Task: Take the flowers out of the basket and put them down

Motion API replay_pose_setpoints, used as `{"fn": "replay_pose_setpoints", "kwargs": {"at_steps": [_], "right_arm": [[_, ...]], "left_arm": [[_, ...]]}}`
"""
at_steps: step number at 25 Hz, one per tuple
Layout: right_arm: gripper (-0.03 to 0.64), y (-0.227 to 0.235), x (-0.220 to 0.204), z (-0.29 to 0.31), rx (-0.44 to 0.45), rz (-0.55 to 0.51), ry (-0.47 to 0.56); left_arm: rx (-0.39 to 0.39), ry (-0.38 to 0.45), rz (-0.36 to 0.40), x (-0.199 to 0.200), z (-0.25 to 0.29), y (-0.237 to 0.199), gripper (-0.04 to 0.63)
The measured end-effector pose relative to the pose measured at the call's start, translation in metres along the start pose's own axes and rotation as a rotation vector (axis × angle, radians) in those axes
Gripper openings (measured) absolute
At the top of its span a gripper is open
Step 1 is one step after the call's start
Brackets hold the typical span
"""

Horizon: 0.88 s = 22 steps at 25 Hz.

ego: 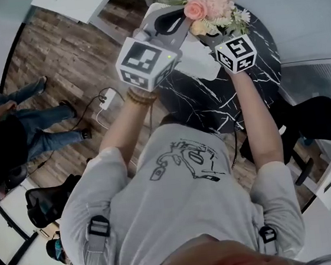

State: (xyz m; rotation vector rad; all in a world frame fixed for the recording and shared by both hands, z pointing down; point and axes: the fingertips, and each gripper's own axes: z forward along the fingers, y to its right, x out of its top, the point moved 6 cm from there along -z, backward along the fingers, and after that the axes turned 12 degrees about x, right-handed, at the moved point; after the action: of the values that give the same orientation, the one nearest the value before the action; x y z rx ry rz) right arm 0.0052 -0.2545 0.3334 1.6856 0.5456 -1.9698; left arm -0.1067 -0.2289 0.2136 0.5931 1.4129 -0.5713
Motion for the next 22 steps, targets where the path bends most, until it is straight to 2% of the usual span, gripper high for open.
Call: {"fn": "replay_pose_setpoints", "kwargs": {"at_steps": [22], "right_arm": [[0.341,0.003,-0.021,-0.201,-0.258,0.011,-0.008]], "left_arm": [[-0.261,0.043,0.014,0.019,0.053,0.176,0.002]]}}
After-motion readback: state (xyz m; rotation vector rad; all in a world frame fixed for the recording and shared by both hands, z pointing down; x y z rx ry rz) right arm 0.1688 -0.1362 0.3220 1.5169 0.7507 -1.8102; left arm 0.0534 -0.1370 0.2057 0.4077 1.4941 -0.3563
